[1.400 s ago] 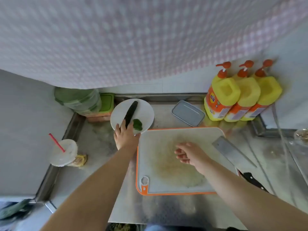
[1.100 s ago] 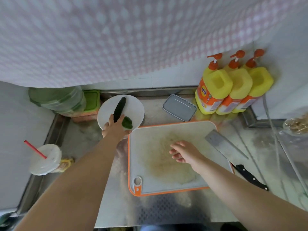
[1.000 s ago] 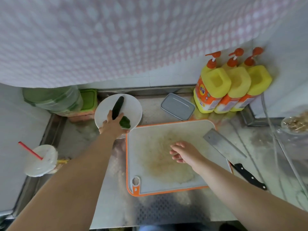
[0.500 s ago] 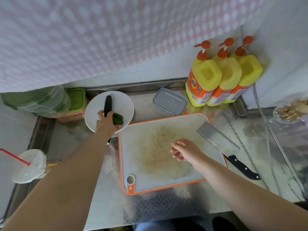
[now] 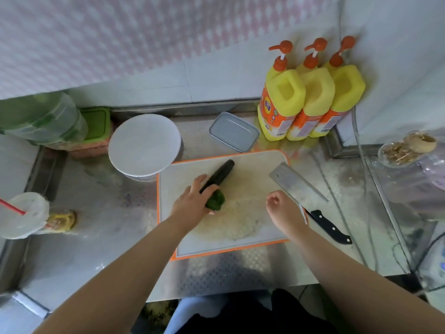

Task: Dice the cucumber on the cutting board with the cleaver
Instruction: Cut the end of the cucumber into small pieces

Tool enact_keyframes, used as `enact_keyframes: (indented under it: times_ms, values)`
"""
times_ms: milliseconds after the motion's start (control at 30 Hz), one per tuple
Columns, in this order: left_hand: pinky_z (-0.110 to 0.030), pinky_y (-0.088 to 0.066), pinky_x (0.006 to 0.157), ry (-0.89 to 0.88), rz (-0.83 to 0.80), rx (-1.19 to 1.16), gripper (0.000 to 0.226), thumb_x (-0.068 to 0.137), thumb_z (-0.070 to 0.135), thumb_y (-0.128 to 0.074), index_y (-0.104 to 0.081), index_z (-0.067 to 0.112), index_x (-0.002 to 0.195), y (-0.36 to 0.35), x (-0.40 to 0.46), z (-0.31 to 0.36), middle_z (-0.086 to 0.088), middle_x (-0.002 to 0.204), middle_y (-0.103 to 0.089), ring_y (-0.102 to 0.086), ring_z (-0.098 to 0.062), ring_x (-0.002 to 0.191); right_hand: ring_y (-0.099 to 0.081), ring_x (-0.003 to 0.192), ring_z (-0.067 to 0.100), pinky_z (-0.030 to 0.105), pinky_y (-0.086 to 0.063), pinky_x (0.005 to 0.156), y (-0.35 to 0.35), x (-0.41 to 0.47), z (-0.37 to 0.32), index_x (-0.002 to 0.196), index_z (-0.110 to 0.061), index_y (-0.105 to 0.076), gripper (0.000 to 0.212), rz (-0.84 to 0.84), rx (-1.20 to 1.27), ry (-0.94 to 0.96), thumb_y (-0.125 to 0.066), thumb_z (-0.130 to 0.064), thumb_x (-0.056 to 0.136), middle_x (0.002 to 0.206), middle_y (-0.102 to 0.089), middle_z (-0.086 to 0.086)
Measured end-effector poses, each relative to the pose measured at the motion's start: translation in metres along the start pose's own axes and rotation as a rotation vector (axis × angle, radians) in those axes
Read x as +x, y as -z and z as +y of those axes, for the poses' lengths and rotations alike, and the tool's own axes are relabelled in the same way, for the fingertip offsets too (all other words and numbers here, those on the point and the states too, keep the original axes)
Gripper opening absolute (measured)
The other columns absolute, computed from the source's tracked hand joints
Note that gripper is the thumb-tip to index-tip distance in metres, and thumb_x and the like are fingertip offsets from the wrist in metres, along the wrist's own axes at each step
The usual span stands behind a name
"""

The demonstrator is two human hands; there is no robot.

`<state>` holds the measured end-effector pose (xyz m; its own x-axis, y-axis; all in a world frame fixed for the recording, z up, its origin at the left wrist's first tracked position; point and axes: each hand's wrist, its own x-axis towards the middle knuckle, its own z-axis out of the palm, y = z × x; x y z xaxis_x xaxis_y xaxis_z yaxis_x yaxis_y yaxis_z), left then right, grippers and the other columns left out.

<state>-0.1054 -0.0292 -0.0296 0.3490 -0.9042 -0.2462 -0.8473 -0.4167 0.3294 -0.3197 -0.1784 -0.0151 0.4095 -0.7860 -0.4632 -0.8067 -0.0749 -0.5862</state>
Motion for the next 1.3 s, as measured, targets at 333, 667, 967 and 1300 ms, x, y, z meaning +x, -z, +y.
enact_keyframes:
  times_ms: [333,667,967,1300]
  values:
    - [-0.047,-0.048,0.092,0.019,0.017,0.111,0.101,0.065,0.042,-0.085,-0.029,0.035,0.149,-0.026,-0.024,0.023,-0.006,0.147,-0.035,-0.048,-0.033,0.116,-0.041,0.119,0.036,0.048,-0.036,0.093,0.02,-0.005,0.055,0.126,-0.019,-0.052,0.037,0.442,-0.389,-0.075,-0.056,-0.015,0.09,0.133,-0.044,0.013]
    - [-0.039,-0.047,0.083,0.301,0.09,-0.015,0.068,0.092,0.004,-0.045,-0.024,0.034,0.149,-0.014,-0.033,0.007,0.0,0.133,-0.032,-0.038,-0.024,0.114,-0.046,0.111,0.036,0.047,-0.039,0.088,0.026,-0.009,0.094,0.127,-0.022,-0.044,0.038,0.394,-0.427,-0.179,-0.056,-0.031,0.092,0.119,-0.05,0.016]
    - [-0.043,-0.042,0.097,0.278,0.197,-0.052,0.048,0.095,0.013,-0.049,-0.043,0.02,0.142,-0.016,-0.031,0.013,-0.006,0.133,-0.043,-0.043,-0.029,0.116,-0.05,0.092,0.033,0.041,-0.043,0.077,0.03,-0.011,0.092,0.119,-0.018,-0.048,0.029,0.356,-0.396,-0.049,-0.055,-0.018,0.091,0.101,-0.051,0.014]
    - [-0.034,-0.051,0.076,0.393,0.052,-0.513,0.039,0.095,0.021,-0.058,-0.048,0.028,0.132,-0.028,-0.019,0.061,0.001,0.12,-0.053,-0.057,-0.02,0.098,-0.061,0.089,0.026,0.03,-0.042,0.062,0.019,-0.028,0.066,0.13,-0.023,-0.044,0.041,0.247,-0.227,-0.056,-0.046,-0.045,0.095,0.112,-0.05,0.003]
